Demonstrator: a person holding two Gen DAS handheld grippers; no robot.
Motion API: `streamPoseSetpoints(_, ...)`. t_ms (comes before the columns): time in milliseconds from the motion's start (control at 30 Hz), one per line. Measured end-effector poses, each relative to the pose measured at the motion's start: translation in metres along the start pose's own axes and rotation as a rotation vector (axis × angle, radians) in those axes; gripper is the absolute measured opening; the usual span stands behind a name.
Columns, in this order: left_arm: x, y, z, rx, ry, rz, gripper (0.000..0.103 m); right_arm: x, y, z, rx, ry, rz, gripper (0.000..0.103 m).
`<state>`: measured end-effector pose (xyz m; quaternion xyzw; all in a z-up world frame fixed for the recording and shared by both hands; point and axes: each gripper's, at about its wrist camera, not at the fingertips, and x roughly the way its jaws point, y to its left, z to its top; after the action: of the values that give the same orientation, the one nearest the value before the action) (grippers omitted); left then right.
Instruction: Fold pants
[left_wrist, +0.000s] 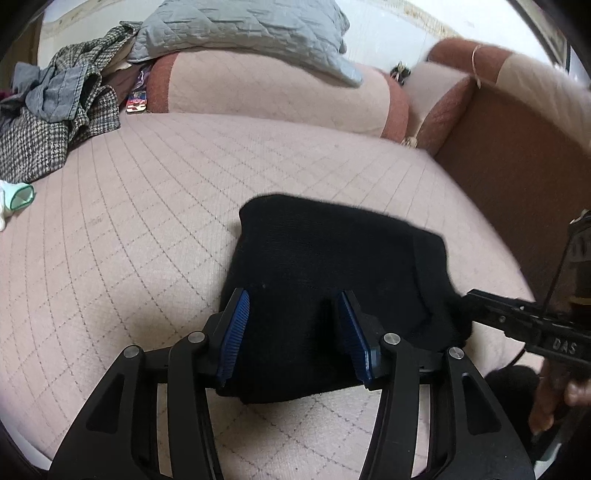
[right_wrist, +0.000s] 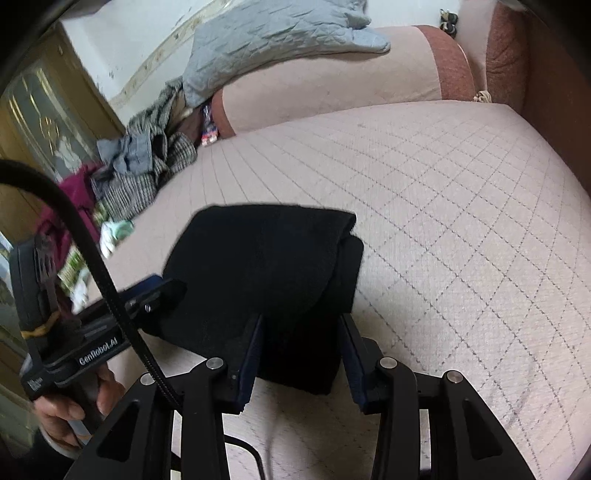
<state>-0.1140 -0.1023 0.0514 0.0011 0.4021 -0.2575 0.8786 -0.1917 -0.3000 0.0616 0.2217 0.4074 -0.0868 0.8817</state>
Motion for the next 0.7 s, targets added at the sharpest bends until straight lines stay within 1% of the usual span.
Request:
streamPoseSetpoints(33,-0.003,0.003,0.002,-0.011,-0.005,-0.004,0.05,-0.002,-0.001,0.002,0.014,-0.007,0.012,0.044)
streamPoseSetpoints(133,-0.006,0.012,0.006,-0.049,-0.004,0.001,0.05,-0.003,-0.003,0.006,0.047,-0.009,0.047,0.046)
streamPoseSetpoints(200,-0.006,0.018,0.007,-0.075,0.0,0.002,0.05,0.001,-0.003,0.007,0.05,-0.004,0.039,0.046)
streamPoseSetpoints(300,-0.006,0.022,0.009,-0.091,0.007,-0.003,0.05,0.01,-0.002,0.008,0.05,0.015,0.025,0.05)
streamPoseSetpoints(367,-0.003,0.023,0.011,-0.092,0.012,0.001,0.05,0.015,-0.004,0.01,0.059,0.026,0.026,0.056)
streamPoseSetpoints(433,0.0,0.025,0.012,-0.099,0.021,0.003,0.05,0.02,-0.006,0.014,0.073,0.027,0.022,0.057)
streamPoseSetpoints(600,0.01,0.032,0.015,-0.14,0.052,-0.019,0.05,0.025,-0.012,0.016,0.104,0.037,0.026,0.058)
streamPoseSetpoints(700,0.011,0.033,0.017,-0.153,0.051,-0.024,0.05,0.028,-0.015,0.015,0.108,0.042,0.029,0.062)
